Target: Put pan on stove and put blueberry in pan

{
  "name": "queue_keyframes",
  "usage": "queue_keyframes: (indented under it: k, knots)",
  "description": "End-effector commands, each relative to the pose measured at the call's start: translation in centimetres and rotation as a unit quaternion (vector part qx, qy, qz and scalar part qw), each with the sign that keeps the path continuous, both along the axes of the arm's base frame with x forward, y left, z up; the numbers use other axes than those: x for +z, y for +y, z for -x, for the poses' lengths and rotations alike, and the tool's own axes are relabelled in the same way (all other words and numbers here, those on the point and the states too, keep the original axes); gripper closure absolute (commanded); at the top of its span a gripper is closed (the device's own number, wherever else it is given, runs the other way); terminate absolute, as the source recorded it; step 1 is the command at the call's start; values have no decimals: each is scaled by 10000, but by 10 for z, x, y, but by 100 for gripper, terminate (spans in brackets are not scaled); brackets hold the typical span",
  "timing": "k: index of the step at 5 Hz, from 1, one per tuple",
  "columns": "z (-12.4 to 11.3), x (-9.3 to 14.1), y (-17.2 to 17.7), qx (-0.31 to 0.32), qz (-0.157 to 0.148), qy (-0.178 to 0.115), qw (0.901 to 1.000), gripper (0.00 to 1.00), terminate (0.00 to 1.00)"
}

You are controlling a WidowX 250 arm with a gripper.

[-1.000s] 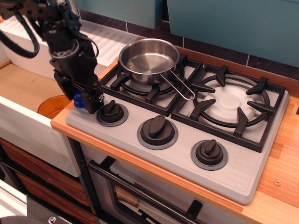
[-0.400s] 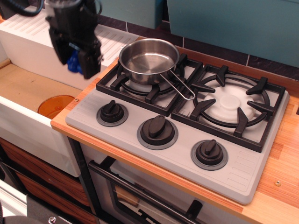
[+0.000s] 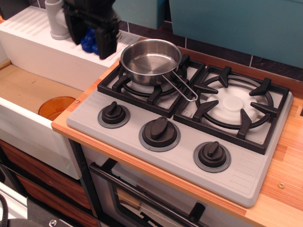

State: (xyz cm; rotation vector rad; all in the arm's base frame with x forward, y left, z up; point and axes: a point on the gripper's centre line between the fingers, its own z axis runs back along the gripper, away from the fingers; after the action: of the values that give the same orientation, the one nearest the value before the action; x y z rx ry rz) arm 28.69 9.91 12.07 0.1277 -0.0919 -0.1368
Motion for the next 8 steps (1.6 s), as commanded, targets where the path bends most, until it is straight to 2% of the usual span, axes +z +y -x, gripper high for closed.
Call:
queue_keyframes:
  k: [1,3,5,7,8]
  knots:
    - [-29,12,-25,73,27,-342,9994,100,0]
    - [-44,15,-46,137,-65,-397,9991,100,0]
    - [-71,7,-49,20,-60,-500,9987,100,0]
    - [-75,3,-44,-16,-31,-502,9987,100,0]
    - [-72,3,-46,18,-35,-485,9988,0,0]
